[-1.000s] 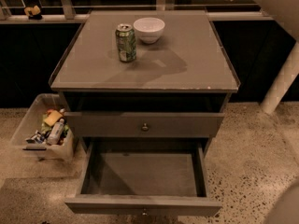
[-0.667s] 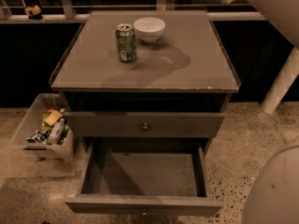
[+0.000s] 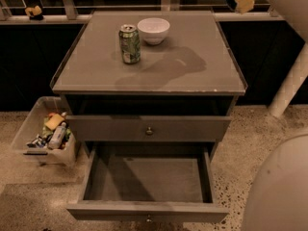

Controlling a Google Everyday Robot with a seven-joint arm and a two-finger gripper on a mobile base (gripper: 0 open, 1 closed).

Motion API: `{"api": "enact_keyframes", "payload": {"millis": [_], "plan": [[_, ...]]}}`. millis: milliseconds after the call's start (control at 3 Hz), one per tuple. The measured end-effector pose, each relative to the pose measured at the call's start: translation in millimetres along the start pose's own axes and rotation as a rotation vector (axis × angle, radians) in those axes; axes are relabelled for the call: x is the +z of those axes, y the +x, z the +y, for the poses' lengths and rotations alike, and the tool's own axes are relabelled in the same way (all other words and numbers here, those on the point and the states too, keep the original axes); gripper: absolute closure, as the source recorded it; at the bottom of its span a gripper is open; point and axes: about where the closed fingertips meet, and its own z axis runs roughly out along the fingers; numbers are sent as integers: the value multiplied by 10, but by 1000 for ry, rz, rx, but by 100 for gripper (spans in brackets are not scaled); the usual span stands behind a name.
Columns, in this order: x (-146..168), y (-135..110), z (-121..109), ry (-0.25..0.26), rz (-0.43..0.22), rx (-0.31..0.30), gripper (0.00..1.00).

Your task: Pick pepsi can from middle drawer and place on counter

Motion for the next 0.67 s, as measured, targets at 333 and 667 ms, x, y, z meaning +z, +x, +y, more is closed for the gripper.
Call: {"api": "enact_keyframes", "payload": {"millis": [333, 667], "plan": [[556, 73, 441, -79, -110, 112, 100], [1160, -58, 1025, -185, -265, 186, 100]]}}
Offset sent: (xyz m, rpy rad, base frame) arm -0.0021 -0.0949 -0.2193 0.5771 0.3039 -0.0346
